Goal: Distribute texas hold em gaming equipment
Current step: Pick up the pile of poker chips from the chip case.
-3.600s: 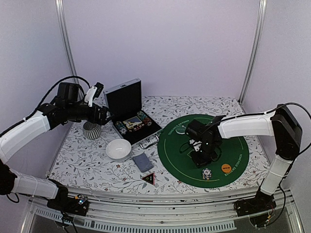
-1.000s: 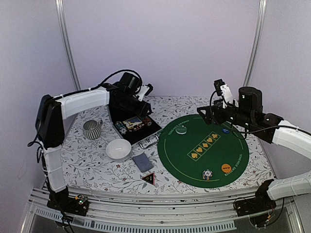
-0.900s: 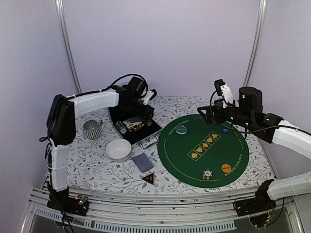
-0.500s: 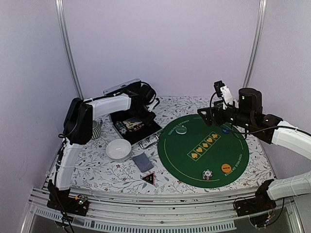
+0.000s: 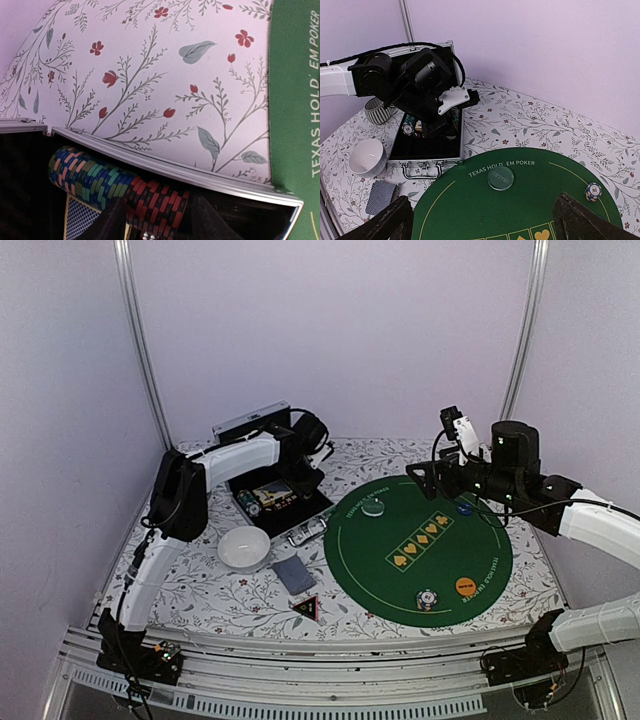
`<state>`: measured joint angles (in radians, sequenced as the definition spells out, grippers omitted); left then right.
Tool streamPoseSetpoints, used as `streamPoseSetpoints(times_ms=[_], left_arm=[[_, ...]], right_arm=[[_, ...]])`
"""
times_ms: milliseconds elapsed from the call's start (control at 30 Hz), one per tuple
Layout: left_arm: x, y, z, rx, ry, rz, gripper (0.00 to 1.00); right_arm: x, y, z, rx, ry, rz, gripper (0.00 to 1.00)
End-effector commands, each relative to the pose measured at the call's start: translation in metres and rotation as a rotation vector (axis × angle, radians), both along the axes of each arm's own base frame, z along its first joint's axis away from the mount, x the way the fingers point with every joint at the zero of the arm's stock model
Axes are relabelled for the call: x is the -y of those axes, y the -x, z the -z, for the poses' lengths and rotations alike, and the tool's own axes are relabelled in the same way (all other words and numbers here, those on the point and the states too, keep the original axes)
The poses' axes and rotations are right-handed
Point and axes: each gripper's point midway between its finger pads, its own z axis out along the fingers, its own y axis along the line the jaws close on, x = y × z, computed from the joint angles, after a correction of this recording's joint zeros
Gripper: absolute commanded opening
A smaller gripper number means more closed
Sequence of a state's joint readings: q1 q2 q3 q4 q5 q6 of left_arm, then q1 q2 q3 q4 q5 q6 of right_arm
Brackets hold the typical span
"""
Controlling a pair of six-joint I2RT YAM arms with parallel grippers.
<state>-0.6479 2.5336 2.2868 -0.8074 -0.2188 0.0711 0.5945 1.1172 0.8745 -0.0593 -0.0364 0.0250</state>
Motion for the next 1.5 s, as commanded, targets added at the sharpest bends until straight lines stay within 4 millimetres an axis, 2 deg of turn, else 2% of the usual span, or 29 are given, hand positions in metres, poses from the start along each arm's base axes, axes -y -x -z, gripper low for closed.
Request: streamPoseSetpoints(times_ms=[0, 300, 633, 800, 1000, 1133, 1467], left_arm=[[0.001, 0.013, 0.020, -0.074, -0.040, 0.034, 0.46], [-0.003, 0.030, 0.029, -0.121, -0.049, 0.051, 0.43], [-0.007, 0.040, 0.014, -0.087, -0.018, 0.065, 0.41], [-0.008, 0.035, 0.017, -0.070, -0.046, 0.080, 0.46], [-0.006, 0.019, 0.015, -0.042, -0.051, 0.082, 0.51], [-0.003, 0.012, 0.016, -0.061, -0.022, 0.101, 0.51], [-0.014, 0.016, 0.030, -0.140, -0.021, 0.097, 0.42]], right_arm=[[0.000, -0.002, 0.005, -0.009, -0.001, -0.001, 0.99], [-0.001, -0.004, 0.005, -0.014, 0.000, -0.006, 0.99], [-0.003, -0.003, 0.005, -0.022, 0.000, -0.018, 0.99], [-0.004, -0.002, 0.002, -0.022, -0.001, -0.023, 0.99], [-0.002, -0.003, 0.000, -0.019, -0.001, -0.015, 0.99], [-0.002, -0.002, -0.001, -0.020, 0.000, -0.015, 0.99], [-0.001, -0.003, -0.004, -0.013, 0.008, -0.007, 0.99]])
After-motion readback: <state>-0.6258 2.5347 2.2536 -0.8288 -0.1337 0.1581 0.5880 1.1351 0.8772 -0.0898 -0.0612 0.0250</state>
